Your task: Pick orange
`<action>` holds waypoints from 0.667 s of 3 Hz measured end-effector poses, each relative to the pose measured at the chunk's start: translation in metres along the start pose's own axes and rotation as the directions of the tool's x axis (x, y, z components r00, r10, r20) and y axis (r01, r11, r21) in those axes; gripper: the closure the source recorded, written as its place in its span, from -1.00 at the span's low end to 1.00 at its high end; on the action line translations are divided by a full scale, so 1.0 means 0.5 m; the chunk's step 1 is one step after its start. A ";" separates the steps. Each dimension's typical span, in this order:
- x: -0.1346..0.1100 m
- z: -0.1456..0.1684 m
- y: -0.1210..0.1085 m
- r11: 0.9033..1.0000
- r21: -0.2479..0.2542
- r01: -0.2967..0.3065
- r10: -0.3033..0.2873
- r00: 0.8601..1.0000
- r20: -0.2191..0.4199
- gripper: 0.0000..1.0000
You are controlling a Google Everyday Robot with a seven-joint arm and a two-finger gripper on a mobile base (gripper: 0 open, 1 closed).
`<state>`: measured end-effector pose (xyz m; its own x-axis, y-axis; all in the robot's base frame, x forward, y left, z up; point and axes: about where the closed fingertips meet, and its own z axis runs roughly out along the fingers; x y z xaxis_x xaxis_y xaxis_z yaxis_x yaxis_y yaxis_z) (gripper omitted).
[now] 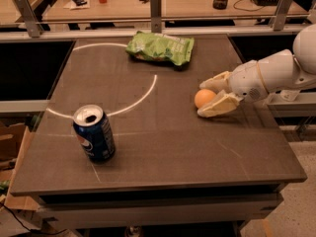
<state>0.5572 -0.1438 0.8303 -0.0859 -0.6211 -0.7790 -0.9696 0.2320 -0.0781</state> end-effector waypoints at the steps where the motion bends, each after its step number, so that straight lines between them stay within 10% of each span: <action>1: 0.005 0.004 -0.002 1.000 -0.021 -0.002 0.002 1.000 -0.005 0.28; 2: 0.005 0.009 -0.008 1.000 -0.029 0.004 -0.004 1.000 0.002 0.74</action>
Offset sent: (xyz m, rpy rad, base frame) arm 0.0090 -0.0029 -0.0038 0.0086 0.0085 0.0284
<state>0.5618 -0.1429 0.8258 -0.0818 -0.6208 -0.7797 -0.9761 0.2081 -0.0633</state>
